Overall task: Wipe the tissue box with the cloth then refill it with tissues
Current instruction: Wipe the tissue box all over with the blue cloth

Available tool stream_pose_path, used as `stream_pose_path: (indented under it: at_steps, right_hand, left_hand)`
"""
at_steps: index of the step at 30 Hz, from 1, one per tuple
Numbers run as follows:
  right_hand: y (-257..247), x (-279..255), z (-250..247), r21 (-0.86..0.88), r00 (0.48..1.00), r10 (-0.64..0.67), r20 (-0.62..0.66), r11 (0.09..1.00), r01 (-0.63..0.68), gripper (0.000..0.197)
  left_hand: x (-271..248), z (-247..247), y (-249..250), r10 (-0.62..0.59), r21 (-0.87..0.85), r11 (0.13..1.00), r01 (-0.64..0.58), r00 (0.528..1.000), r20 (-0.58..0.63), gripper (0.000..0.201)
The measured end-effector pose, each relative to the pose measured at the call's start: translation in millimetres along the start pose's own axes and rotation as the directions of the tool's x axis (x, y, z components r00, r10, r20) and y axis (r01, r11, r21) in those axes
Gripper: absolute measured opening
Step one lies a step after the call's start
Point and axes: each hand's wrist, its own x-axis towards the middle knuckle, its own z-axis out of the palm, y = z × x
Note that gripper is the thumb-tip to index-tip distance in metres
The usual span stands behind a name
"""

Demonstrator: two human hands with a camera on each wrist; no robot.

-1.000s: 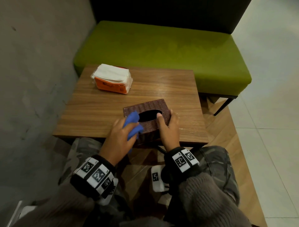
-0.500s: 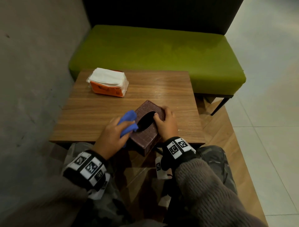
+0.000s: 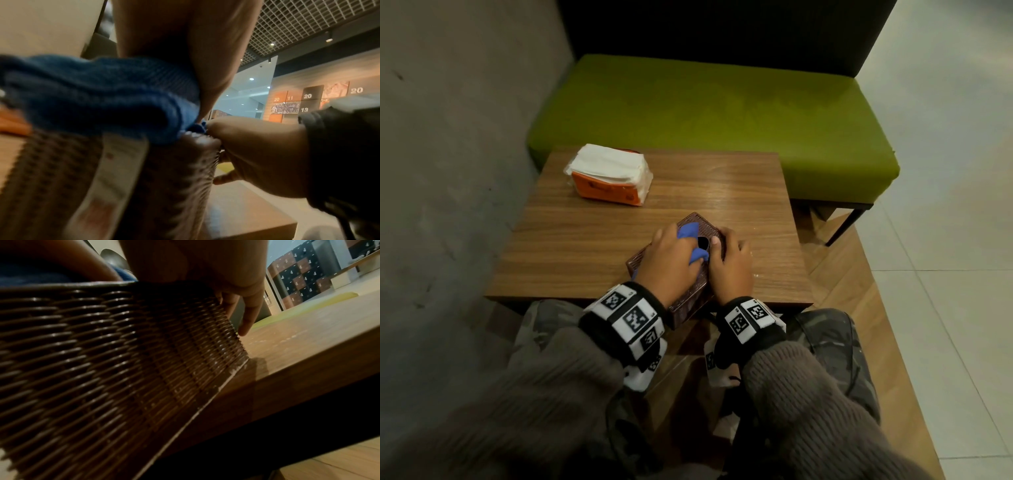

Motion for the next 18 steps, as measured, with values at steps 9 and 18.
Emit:
stream_pose_path:
  at_steps: [9,18]
  right_hand:
    - [1.0,4.3,-6.2,-0.116,0.999,0.009,0.031,0.993,-0.005,0.035]
    - [-17.5,-2.1,-16.3,-0.081,0.999,-0.043,0.029,0.996,0.045,0.049]
  left_hand:
    - [-12.0,-14.9,-9.6,0.028,0.084,0.996,-0.040,0.990,0.136,0.027]
    - [-27.6,-22.9,-34.2,0.069,0.070,0.994,-0.079,0.989,0.127,0.024]
